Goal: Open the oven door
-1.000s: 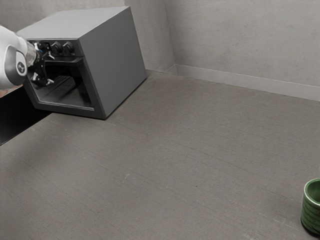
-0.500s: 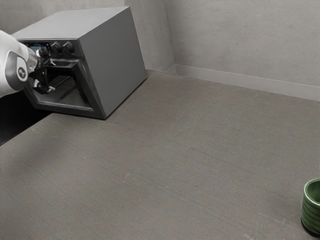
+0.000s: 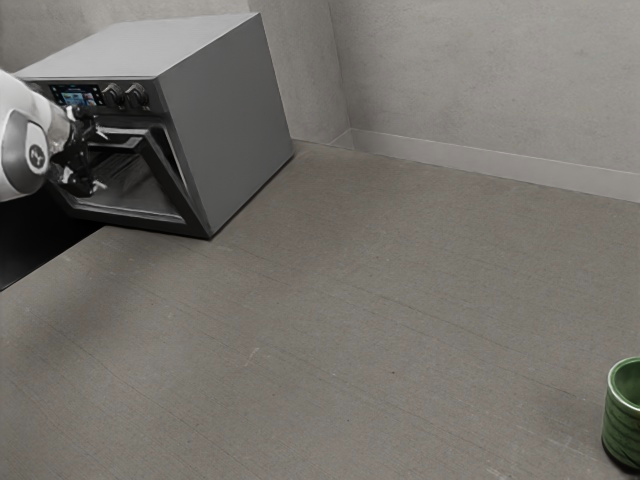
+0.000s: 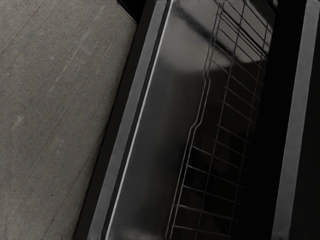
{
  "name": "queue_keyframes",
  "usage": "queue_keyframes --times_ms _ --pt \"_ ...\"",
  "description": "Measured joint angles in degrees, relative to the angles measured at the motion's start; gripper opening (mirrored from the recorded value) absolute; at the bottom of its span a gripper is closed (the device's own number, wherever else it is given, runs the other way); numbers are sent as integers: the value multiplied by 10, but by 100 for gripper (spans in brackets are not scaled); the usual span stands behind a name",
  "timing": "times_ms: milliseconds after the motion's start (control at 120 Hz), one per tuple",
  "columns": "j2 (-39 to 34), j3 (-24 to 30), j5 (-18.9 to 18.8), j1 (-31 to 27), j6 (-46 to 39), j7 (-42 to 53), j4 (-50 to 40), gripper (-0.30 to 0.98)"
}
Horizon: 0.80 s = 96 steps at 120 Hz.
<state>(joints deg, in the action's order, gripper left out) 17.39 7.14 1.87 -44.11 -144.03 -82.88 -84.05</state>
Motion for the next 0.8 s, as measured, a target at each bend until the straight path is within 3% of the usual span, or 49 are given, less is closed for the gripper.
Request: queue_keyframes --times_ms 433,675,733,800 --pt "-134 -7 40 -26 -22 -16 -179 68" --pt "-273 -26 67 -67 -35 -21 -330 68" --pt "-288 -30 67 -67 -1 -26 -294 68" --pt "-288 -30 66 -23 136 -64 -165 68"
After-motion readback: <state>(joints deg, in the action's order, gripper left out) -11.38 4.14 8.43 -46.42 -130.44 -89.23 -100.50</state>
